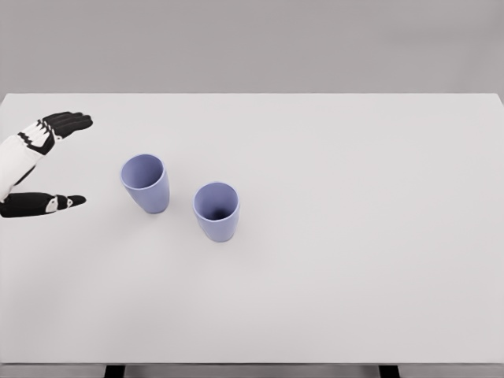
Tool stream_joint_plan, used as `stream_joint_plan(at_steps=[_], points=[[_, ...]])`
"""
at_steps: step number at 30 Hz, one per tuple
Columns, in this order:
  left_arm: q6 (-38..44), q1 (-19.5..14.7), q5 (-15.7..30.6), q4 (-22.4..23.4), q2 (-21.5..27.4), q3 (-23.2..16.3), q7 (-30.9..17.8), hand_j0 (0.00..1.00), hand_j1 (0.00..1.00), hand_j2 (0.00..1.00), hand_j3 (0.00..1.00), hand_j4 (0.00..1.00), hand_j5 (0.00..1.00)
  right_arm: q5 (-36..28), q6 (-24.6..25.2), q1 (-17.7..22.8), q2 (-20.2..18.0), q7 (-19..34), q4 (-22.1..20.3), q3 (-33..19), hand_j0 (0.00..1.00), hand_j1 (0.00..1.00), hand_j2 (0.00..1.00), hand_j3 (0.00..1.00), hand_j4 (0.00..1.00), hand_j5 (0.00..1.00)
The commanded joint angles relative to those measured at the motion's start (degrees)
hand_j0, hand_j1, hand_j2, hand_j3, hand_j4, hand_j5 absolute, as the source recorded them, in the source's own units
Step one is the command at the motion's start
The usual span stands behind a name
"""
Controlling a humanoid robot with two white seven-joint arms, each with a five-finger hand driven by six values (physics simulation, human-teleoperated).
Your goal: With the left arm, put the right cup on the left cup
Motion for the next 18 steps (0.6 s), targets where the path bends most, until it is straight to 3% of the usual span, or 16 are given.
stream_joint_plan(at_steps=[1,11,12,15,16,17,18], points=[[0.06,0.0,0.38,-0.01,0.08,0.31,-0.15,1.0,1.0,1.0,1.0,1.0,1.0,-0.01,0.0,0.0,-0.01,0.0,0.01,0.0,1.0,1.0,1.0,1.0,1.0,1.0],[0.06,0.7,1.17,-0.01,0.17,1.28,-0.06,1.0,1.0,1.0,1.0,1.0,1.0,-0.01,0.0,0.0,-0.01,0.0,0.01,0.0,1.0,1.0,1.0,1.0,1.0,1.0],[0.06,2.2,1.87,-0.01,0.34,3.82,-0.15,1.0,1.0,1.0,1.0,1.0,1.0,-0.01,0.0,0.0,-0.01,0.0,0.01,0.0,1.0,1.0,1.0,1.0,1.0,1.0],[0.06,2.37,9.22,-0.1,5.94,2.43,-3.83,1.0,1.0,1.0,1.0,1.0,1.0,-0.01,0.0,0.0,-0.01,0.0,0.01,0.0,1.0,1.0,1.0,1.0,1.0,1.0],[0.06,2.37,9.25,-0.1,5.97,2.42,-3.84,1.0,1.0,1.0,1.0,1.0,1.0,-0.01,0.0,0.0,-0.01,0.0,0.01,0.0,1.0,1.0,1.0,1.0,1.0,1.0],[0.06,2.2,16.35,-0.1,10.97,-0.92,-5.86,1.0,1.0,1.0,1.0,1.0,1.0,-0.01,0.0,0.0,-0.01,0.0,0.01,0.0,1.0,1.0,1.0,1.0,1.0,1.0],[0.06,2.2,17.76,-0.1,11.76,-1.36,-6.39,1.0,1.0,1.0,1.0,1.0,1.0,-0.01,0.0,0.0,-0.01,0.0,0.01,0.0,1.0,1.0,1.0,1.0,1.0,1.0]])
